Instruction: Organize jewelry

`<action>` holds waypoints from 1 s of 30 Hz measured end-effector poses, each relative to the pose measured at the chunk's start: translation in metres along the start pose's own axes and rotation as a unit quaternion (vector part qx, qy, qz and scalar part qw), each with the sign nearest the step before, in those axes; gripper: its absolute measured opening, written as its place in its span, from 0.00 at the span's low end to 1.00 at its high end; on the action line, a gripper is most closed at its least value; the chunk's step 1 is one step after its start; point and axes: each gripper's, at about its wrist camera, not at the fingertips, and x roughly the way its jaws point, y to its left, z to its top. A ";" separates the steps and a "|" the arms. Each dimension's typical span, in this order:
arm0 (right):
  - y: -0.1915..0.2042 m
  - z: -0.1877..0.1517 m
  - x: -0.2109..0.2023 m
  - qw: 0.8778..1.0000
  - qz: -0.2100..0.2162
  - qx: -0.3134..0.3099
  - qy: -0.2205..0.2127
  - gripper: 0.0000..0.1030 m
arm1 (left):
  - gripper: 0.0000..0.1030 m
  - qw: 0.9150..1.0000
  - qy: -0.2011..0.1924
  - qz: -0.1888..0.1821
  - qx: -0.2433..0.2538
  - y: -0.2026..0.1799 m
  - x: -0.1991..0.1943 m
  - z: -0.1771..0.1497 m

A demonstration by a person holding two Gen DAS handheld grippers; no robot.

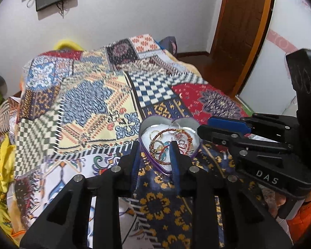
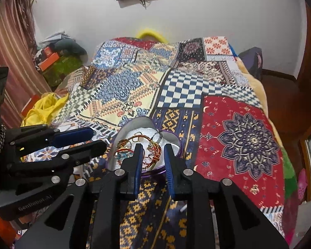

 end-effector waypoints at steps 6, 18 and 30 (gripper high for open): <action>0.014 0.006 -0.049 0.999 -0.015 -0.013 -0.047 0.18 | 0.33 0.998 -0.060 0.008 -0.003 -0.005 -0.059 0.010; 0.078 0.005 -0.199 0.966 -0.044 -0.052 -0.250 0.18 | 0.55 0.960 -0.275 0.048 0.010 -0.035 -0.225 0.002; 0.122 -0.029 -0.259 0.913 -0.113 -0.055 -0.388 0.83 | 0.97 0.920 -0.378 0.104 -0.019 -0.047 -0.284 -0.035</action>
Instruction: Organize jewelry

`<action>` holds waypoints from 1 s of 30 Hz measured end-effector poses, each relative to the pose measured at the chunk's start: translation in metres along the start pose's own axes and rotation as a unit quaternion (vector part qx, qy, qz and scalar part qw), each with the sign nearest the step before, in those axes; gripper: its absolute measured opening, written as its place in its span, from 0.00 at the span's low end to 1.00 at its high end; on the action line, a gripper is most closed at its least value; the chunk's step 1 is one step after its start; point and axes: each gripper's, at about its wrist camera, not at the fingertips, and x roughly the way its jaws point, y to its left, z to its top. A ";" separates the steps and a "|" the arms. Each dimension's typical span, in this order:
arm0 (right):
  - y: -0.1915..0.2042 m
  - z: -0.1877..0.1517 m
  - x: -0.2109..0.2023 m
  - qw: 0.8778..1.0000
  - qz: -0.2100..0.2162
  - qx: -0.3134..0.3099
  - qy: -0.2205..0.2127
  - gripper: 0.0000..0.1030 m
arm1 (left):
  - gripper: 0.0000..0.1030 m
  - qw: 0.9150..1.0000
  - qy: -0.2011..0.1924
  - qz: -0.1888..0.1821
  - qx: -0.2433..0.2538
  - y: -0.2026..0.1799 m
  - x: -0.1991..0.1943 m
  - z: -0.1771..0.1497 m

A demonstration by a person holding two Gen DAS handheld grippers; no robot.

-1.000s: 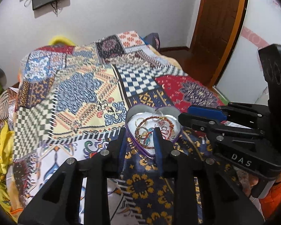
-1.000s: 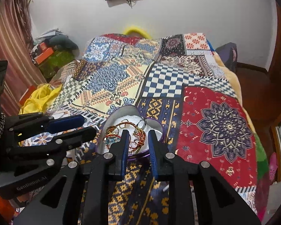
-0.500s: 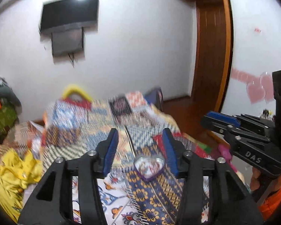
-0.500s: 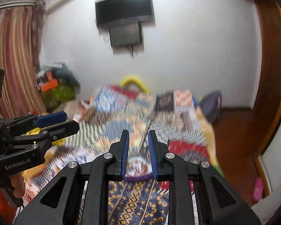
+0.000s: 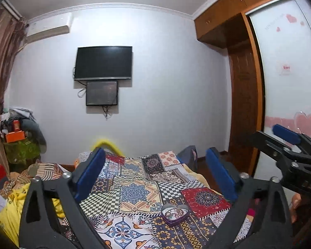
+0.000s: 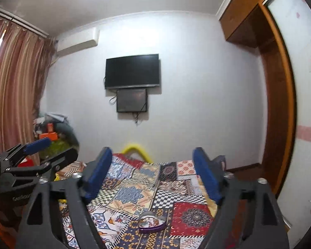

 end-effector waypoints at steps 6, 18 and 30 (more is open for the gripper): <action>0.004 -0.004 -0.003 1.000 -0.027 -0.004 -0.012 1.00 | 0.97 1.000 0.018 -0.003 -0.014 0.004 0.000 -0.006; -0.002 -0.010 -0.008 1.000 -0.018 0.004 0.015 1.00 | 0.98 1.000 0.024 0.004 -0.008 0.001 0.003 -0.015; -0.007 -0.014 -0.010 0.999 -0.017 0.003 0.032 1.00 | 0.98 0.999 0.029 0.002 -0.018 0.003 0.005 -0.016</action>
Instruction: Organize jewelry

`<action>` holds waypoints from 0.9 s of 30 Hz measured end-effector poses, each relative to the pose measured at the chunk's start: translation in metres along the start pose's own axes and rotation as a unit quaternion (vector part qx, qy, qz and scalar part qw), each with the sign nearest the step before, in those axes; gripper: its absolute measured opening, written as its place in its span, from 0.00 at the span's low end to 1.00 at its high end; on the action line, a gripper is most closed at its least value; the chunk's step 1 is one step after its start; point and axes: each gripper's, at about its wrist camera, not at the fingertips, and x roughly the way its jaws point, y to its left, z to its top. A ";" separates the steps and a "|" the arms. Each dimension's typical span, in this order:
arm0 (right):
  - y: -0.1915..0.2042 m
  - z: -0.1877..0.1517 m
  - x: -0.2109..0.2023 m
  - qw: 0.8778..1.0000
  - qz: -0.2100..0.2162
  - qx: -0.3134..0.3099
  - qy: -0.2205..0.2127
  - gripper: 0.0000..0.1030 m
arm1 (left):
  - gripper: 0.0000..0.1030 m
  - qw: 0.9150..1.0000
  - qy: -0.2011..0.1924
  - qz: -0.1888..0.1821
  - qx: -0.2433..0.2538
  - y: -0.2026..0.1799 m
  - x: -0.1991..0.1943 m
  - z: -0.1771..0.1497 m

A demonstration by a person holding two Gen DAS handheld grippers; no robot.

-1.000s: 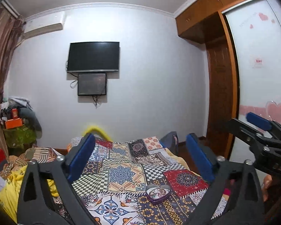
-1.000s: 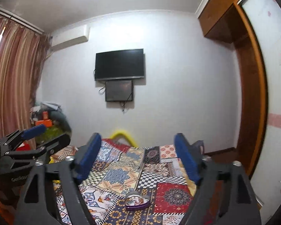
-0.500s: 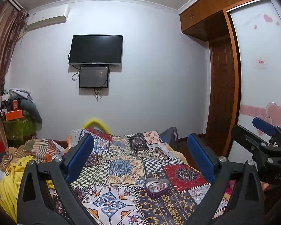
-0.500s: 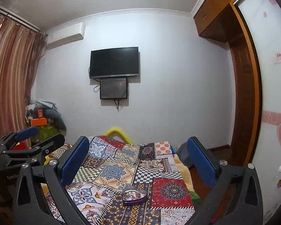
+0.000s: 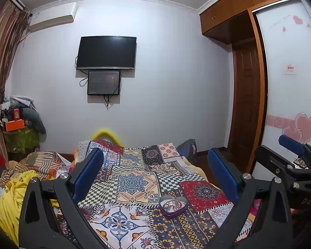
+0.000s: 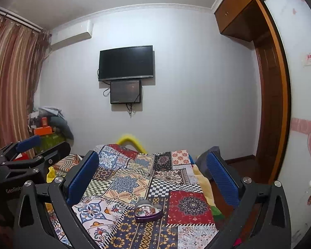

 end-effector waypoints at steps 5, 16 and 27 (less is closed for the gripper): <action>-0.001 0.002 -0.001 1.000 -0.001 -0.001 0.000 1.00 | 0.98 1.000 -0.001 0.001 -0.001 0.001 0.000 0.001; -0.003 0.002 -0.001 1.000 -0.001 0.000 0.007 1.00 | 0.99 1.000 0.000 -0.001 0.000 0.002 0.001 -0.001; -0.006 0.002 0.002 1.000 0.003 0.011 0.013 1.00 | 0.99 1.000 0.004 -0.007 -0.005 0.001 0.002 -0.001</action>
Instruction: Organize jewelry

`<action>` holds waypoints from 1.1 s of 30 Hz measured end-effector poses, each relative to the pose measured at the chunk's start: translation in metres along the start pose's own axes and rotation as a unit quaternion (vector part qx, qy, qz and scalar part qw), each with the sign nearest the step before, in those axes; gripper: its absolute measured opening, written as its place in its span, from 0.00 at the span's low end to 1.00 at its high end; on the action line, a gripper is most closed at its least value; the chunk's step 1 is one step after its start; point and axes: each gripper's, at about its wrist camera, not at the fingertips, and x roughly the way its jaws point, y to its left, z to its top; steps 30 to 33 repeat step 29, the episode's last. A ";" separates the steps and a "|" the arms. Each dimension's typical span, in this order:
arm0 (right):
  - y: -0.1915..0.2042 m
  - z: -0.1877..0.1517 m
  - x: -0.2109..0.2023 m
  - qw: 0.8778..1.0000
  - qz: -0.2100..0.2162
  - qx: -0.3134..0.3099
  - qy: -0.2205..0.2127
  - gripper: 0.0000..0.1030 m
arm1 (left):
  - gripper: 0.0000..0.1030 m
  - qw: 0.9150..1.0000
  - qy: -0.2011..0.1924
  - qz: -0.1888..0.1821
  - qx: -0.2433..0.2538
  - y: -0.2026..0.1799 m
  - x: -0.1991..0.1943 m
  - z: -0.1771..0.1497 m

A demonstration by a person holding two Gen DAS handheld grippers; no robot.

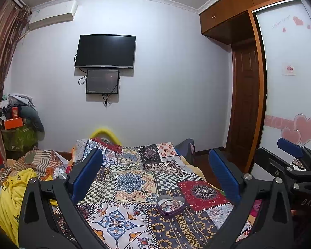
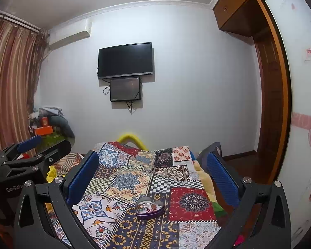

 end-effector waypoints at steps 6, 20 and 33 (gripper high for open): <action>-0.001 -0.001 0.000 1.000 -0.002 0.000 0.001 1.00 | 0.99 1.000 0.000 -0.003 0.001 -0.002 0.000 0.000; 0.002 -0.002 0.001 1.000 -0.005 -0.002 0.002 1.00 | 0.99 1.000 0.006 -0.016 -0.012 0.000 0.001 0.000; 0.001 -0.004 0.006 1.000 -0.002 -0.001 0.009 1.00 | 0.99 1.000 0.014 -0.018 -0.016 0.003 0.006 -0.003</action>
